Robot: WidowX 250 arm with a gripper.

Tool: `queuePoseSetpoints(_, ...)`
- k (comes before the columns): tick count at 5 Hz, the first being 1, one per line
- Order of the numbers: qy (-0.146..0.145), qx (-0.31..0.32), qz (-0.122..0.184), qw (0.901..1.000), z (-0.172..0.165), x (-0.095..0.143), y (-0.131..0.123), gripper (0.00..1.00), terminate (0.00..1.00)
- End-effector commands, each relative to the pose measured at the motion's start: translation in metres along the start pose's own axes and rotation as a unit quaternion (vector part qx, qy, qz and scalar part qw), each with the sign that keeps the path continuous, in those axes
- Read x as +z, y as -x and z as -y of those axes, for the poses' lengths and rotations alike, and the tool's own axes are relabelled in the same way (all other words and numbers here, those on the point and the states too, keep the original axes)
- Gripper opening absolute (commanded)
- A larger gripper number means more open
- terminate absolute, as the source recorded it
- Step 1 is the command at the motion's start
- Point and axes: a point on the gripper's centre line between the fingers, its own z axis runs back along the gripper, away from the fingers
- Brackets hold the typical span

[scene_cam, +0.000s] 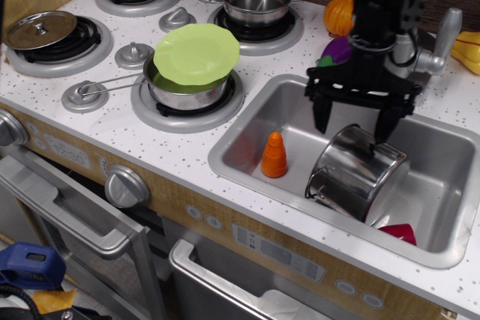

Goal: Flip pot upright in sink

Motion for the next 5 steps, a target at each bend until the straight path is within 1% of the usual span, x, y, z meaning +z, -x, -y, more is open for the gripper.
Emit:
queuePoseSetpoints(1,0.085,0.013,0.048,0.9951,-0.014,0.031,-0.01,1.0,0.0)
queuePoseSetpoints(2,0.138,0.035,0.055,0.9883,-0.014,0.027,-0.011,1.0,0.0)
queuePoseSetpoints(3,0.152,0.054,0.064,0.9848,-0.006,0.021,-0.011,1.0,0.0)
queuePoseSetpoints(4,0.197,0.074,0.071,0.975,-0.004,0.012,-0.011,1.0,0.0)
queuePoseSetpoints(5,0.241,0.105,0.067,0.9626,0.008,0.007,-0.007,1.0,0.0)
